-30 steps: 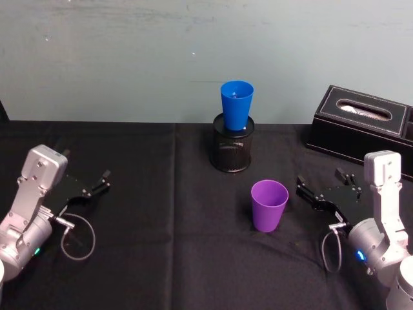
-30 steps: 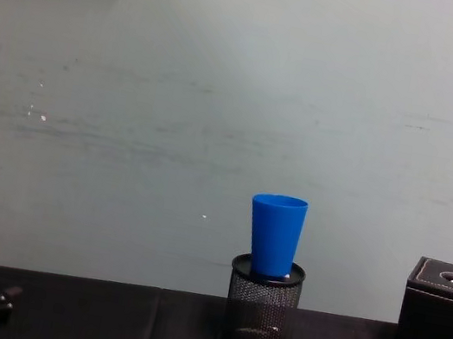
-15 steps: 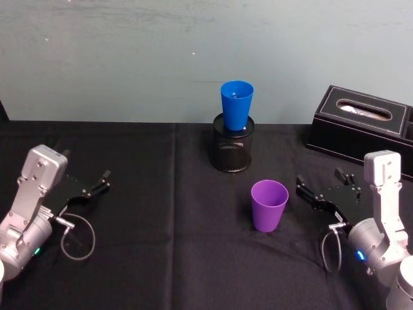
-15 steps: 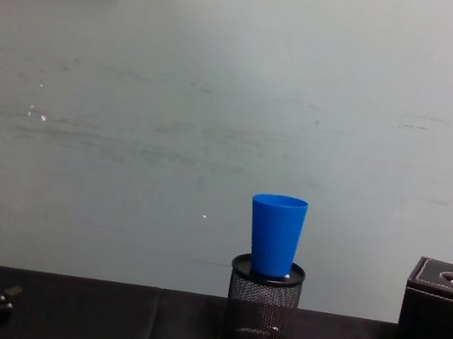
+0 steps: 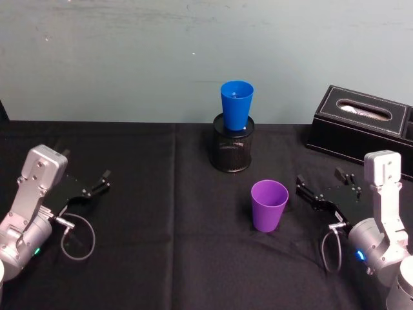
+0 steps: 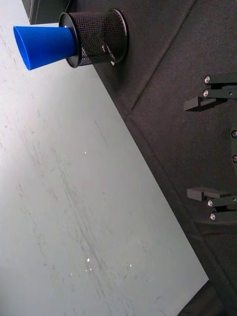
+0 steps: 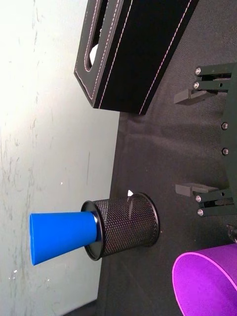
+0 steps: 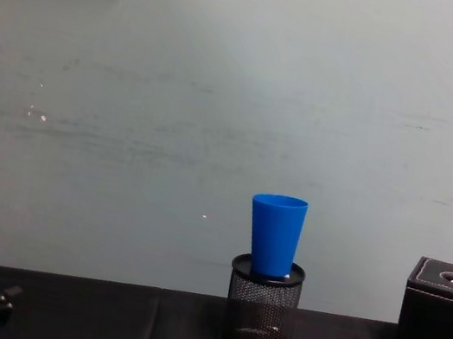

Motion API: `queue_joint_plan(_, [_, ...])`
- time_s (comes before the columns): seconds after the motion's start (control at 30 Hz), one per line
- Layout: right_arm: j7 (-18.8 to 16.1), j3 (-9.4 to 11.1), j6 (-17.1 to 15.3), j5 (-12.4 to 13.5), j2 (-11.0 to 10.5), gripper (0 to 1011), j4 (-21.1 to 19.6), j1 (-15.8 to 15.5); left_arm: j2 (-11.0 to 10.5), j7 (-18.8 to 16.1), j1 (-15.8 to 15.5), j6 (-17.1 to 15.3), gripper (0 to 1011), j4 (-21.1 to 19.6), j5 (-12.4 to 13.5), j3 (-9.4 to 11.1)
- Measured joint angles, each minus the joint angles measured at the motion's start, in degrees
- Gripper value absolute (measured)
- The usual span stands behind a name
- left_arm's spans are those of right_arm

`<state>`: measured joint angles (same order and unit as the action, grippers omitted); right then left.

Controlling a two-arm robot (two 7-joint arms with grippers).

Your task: Pick up one cup with a gripper and tap it against the other cup.

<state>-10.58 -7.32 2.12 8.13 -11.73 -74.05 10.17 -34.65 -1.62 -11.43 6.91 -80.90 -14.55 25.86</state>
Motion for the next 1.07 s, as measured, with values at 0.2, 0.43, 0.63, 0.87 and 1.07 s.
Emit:
queue_joint_plan(0.2, [0.0,0.0,0.0,0.0,0.0,1003,0.0,0.0,0.0,0.0,0.0,0.0,1012,0.0,0.0,0.0])
queue_joint_plan(0.43, [0.0,0.0,0.0,0.0,0.0,1003,0.0,0.0,0.0,0.0,0.0,0.0,1011,0.0,0.0,0.0])
queue_joint_plan(0.63, [0.0,0.0,0.0,0.0,0.0,1003,0.0,0.0,0.0,0.0,0.0,0.0,1011,0.0,0.0,0.0])
queue_joint_plan(0.87, [0.0,0.0,0.0,0.0,0.0,1003,0.0,0.0,0.0,0.0,0.0,0.0,1011,0.0,0.0,0.0])
queue_joint_plan(1.07, [0.0,0.0,0.0,0.0,0.0,1003,0.0,0.0,0.0,0.0,0.0,0.0,1011,0.0,0.0,0.0])
